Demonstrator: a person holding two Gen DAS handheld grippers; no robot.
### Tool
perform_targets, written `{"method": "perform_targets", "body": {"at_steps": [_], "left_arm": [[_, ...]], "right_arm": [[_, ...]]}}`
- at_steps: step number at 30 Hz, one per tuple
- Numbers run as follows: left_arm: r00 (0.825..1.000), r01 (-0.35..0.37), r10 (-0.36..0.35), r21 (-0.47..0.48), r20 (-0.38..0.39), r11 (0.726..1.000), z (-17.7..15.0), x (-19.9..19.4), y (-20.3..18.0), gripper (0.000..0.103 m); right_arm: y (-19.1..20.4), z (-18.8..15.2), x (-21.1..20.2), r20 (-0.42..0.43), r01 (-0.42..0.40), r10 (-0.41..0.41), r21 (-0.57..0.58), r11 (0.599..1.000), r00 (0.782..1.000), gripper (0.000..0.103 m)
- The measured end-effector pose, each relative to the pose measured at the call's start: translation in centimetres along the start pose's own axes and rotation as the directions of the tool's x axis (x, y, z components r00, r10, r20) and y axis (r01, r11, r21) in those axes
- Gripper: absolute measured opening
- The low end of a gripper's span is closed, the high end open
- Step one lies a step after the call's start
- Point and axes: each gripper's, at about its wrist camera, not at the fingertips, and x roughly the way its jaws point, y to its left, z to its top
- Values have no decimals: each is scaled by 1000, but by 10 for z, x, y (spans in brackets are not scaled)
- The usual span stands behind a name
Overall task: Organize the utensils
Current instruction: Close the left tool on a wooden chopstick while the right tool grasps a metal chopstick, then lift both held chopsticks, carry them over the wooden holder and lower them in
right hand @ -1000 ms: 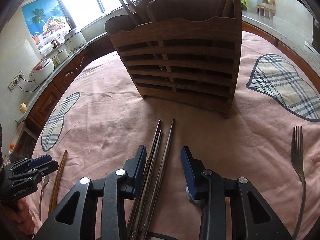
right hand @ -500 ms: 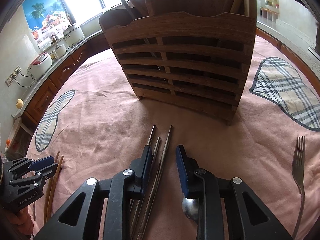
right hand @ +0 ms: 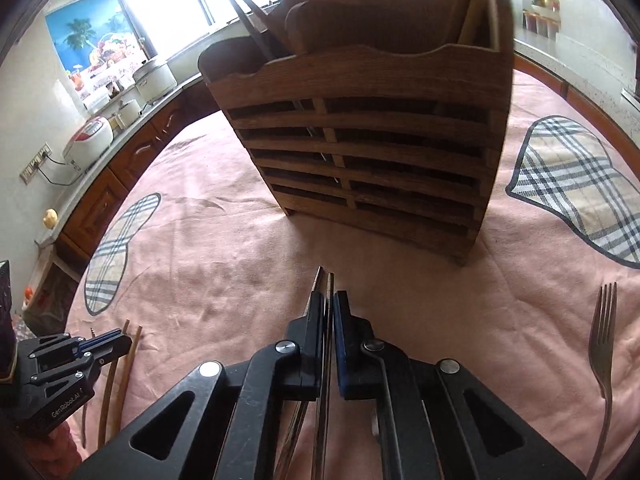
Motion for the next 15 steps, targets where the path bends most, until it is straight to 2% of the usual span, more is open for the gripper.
{"method": "perform_targets", "body": {"at_steps": [6, 15], "left_arm": [[996, 56, -53, -47, 72, 997, 1, -39, 7, 4], [981, 113, -99, -75, 168, 991, -9, -98, 13, 4]], "right_arm": [[-7, 3, -30, 60, -81, 78, 48, 996, 995, 4], [0, 9, -84, 174, -113, 105, 36, 993, 979, 4]]}}
